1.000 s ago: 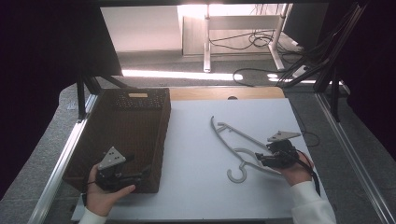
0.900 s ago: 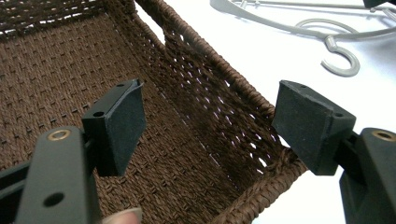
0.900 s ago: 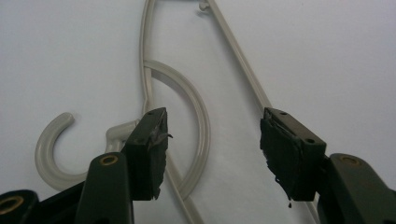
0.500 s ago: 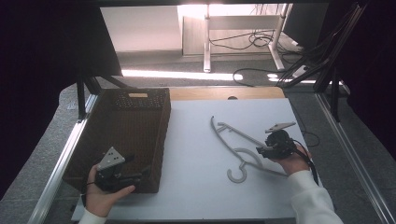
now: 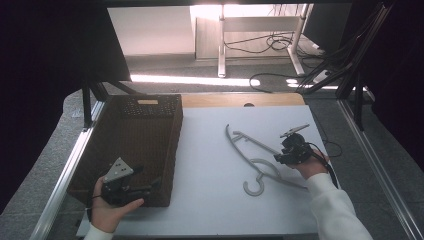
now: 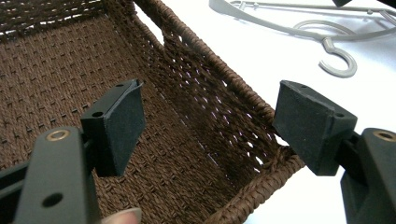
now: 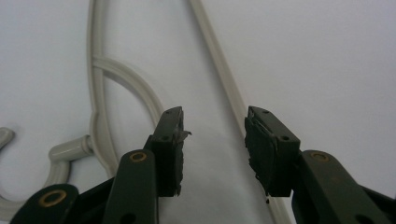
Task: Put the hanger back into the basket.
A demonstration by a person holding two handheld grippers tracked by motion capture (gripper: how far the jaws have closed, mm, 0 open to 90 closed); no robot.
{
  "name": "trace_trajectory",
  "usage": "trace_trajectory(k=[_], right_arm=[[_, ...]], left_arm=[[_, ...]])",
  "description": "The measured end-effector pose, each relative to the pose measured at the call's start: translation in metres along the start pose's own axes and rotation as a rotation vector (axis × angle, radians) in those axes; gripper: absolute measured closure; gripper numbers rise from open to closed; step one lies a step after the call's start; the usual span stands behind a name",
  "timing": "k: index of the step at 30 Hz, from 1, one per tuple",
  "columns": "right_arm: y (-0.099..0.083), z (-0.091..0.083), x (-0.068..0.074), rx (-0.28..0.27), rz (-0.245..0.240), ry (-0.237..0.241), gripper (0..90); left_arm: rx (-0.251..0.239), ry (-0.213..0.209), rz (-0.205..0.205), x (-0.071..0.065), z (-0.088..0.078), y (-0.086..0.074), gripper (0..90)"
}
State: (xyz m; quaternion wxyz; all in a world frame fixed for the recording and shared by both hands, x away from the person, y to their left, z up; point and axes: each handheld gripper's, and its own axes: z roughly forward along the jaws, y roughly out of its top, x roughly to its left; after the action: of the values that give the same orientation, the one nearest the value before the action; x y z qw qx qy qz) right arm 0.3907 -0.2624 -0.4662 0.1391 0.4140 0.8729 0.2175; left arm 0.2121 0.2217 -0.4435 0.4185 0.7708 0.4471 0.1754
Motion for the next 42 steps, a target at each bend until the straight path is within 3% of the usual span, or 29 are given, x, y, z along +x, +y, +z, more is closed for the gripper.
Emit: trace_trajectory(k=[10, 25, 28, 33, 37, 38, 42], right_arm=[[0.007, 0.021, 0.012, 0.108, -0.051, 0.081, 57.2], [0.015, 0.036, 0.021, 0.214, -0.114, 0.071, 70.5], [0.016, 0.037, 0.021, 0.218, -0.115, 0.079, 78.8], [0.018, 0.037, 0.023, 0.239, -0.140, 0.078, 80.4], [0.020, 0.036, 0.027, 0.242, -0.176, 0.050, 81.4], [0.021, 0.035, 0.026, 0.241, -0.157, 0.050, 81.5], [0.022, 0.031, 0.025, 0.216, -0.157, 0.046, 81.6]], left_arm=[[0.000, -0.002, 0.001, 0.000, 0.000, 0.000, 24.8], [0.005, -0.005, 0.001, -0.001, 0.001, -0.001, 24.7], [0.007, -0.004, 0.003, 0.000, 0.001, -0.001, 24.7], [0.008, -0.004, 0.004, 0.000, 0.002, -0.001, 24.7], [0.007, -0.004, 0.005, -0.001, 0.002, -0.001, 24.7], [0.007, -0.004, 0.004, 0.000, 0.002, -0.001, 24.7], [0.008, -0.004, 0.002, 0.000, 0.001, -0.001, 24.7]])
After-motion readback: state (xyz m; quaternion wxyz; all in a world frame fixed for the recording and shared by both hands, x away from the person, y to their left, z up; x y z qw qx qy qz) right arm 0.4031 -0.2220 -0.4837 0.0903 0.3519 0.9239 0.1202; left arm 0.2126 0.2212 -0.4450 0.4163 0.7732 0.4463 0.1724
